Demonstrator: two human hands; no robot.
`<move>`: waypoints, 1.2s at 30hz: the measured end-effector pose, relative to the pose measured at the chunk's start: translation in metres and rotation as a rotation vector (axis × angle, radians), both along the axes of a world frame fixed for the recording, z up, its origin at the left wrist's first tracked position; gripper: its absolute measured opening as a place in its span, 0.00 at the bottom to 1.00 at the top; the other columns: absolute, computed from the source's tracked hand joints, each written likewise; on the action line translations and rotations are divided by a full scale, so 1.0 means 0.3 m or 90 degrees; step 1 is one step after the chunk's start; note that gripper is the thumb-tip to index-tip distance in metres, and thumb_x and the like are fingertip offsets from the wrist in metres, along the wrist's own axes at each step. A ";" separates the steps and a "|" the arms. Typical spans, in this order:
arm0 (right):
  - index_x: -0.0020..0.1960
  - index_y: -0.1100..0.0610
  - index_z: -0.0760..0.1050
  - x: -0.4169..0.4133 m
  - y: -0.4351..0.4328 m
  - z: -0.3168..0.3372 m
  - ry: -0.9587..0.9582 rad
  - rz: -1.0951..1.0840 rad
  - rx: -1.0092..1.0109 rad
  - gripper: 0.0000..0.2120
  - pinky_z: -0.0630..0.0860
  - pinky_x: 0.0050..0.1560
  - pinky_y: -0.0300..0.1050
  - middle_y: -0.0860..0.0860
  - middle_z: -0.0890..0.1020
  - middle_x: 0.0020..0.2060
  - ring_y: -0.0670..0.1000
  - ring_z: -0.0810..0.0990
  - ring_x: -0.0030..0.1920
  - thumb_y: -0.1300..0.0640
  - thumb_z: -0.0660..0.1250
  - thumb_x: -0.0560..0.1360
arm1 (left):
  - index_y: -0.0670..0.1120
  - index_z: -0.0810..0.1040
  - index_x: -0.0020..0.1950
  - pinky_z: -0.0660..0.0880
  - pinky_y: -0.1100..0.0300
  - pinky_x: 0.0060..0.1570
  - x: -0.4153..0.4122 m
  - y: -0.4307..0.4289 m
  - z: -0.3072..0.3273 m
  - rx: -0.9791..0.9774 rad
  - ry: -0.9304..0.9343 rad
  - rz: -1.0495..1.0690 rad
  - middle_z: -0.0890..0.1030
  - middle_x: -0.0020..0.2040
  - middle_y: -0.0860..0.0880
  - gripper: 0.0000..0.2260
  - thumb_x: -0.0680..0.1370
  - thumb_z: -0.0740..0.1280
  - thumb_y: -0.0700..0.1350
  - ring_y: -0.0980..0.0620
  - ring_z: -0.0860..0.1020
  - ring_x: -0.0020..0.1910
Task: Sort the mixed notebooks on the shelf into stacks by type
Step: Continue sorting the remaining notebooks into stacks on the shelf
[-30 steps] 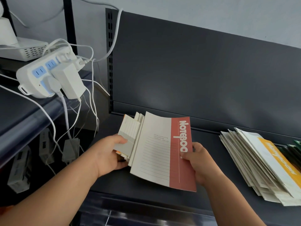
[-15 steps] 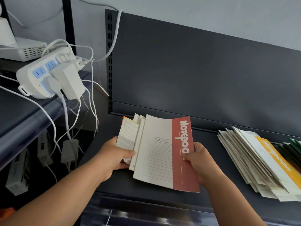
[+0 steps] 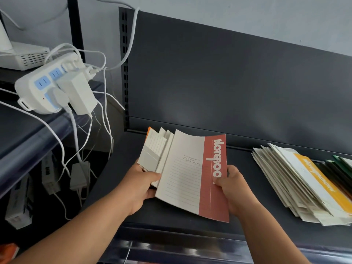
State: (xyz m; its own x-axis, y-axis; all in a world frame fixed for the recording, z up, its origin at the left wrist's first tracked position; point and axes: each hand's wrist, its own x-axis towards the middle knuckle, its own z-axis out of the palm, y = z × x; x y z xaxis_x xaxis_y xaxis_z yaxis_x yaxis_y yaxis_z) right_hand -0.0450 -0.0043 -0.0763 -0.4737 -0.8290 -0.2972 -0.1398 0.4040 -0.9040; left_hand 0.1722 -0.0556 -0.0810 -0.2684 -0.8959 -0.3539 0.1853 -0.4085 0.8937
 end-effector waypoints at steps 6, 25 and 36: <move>0.58 0.52 0.68 -0.008 0.024 0.007 -0.015 -0.011 -0.004 0.08 0.80 0.54 0.62 0.51 0.81 0.51 0.55 0.83 0.49 0.58 0.63 0.81 | 0.43 0.75 0.58 0.80 0.52 0.36 -0.005 0.007 -0.001 0.032 0.023 0.072 0.82 0.51 0.42 0.17 0.75 0.60 0.25 0.43 0.82 0.47; 0.55 0.52 0.74 -0.205 0.184 0.178 -0.009 -0.052 -0.147 0.06 0.76 0.23 0.36 0.47 0.85 0.42 0.46 0.85 0.33 0.60 0.66 0.79 | 0.43 0.75 0.63 0.81 0.50 0.36 -0.175 0.107 0.162 -0.054 0.129 0.031 0.82 0.55 0.41 0.18 0.76 0.61 0.29 0.42 0.82 0.51; 0.58 0.52 0.74 -0.612 0.569 0.240 0.029 -0.131 -0.157 0.11 0.81 0.51 0.59 0.50 0.85 0.50 0.54 0.85 0.48 0.58 0.70 0.76 | 0.40 0.75 0.63 0.82 0.49 0.36 -0.612 0.410 0.231 -0.062 0.165 -0.024 0.82 0.55 0.39 0.17 0.77 0.60 0.29 0.42 0.82 0.47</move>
